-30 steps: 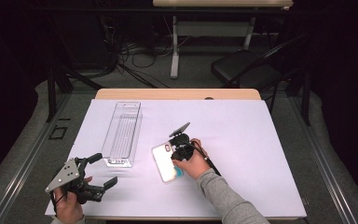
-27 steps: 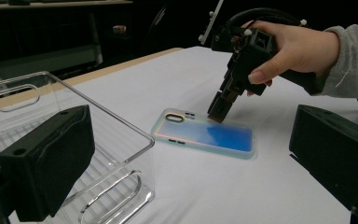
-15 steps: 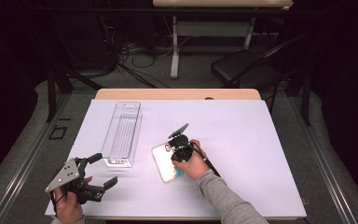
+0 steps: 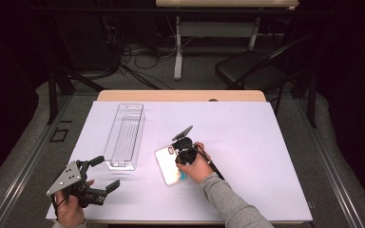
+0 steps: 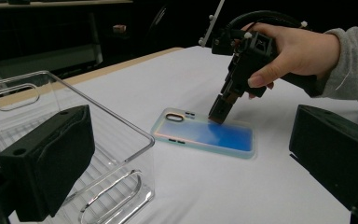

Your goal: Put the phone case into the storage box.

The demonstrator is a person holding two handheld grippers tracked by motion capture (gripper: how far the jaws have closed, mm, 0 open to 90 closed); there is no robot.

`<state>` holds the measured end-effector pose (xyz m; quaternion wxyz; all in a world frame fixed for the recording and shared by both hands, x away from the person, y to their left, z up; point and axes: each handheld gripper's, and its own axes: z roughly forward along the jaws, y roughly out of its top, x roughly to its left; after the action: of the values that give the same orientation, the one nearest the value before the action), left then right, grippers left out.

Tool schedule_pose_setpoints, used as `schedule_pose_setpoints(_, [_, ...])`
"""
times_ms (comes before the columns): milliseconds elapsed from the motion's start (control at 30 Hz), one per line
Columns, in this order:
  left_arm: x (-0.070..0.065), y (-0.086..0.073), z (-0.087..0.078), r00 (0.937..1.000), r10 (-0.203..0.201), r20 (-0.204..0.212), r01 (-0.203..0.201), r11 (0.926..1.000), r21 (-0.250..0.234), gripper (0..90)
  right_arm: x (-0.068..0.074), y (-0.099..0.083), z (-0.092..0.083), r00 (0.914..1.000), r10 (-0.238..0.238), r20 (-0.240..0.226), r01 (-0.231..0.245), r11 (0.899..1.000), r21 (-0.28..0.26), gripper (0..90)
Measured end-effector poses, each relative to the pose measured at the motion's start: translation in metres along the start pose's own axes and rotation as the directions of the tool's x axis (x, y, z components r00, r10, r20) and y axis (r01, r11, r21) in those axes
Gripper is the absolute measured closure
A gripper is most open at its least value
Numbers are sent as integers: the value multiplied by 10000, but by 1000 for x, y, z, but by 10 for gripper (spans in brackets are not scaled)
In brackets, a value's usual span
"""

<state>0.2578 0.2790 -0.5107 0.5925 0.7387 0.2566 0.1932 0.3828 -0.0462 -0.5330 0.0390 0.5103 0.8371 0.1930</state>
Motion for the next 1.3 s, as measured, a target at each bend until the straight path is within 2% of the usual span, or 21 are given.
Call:
schedule_pose_setpoints(167, [0,0,0,10000,10,-3,-10,10000,6,4,0,0,0,10000,6,38,-6,10000,14,832])
schedule_pose_setpoints(333, [0,0,0,10000,4,-4,-4,10000,13,4,-1,1,-2,10000,-22,89,19,9995,321,842])
schedule_pose_setpoints(367, [0,0,0,10000,6,-6,-6,10000,11,3,-1,0,0,9999,117,-35,-117,9999,-39,844])
schedule_pose_setpoints(433, [0,0,0,10000,-12,-2,12,10000,-6,3,-2,0,-1,10000,50,-18,-50,9999,138,846])
schedule_pose_setpoints(567, [0,0,0,10000,13,1,-13,10000,16,3,-3,-1,0,9998,152,-113,-152,9999,-31,849])
schedule_pose_setpoints(833, [0,0,0,10000,-13,-1,13,10000,0,3,-4,0,-2,9998,174,-121,-171,9996,214,852])
schedule_pose_setpoints(867, [0,0,1,10000,-27,29,27,10000,-43,3,-4,-1,0,9994,276,-214,-277,9996,-41,853])
schedule_pose_setpoints(1000, [0,0,1,10000,-31,25,31,10000,-40,4,-5,0,-2,9993,321,-184,-316,9992,257,855])
schedule_pose_setpoints(1300, [0,0,1,10000,-34,24,34,10000,-37,4,-4,0,-2,9992,356,-195,-353,9993,143,860])
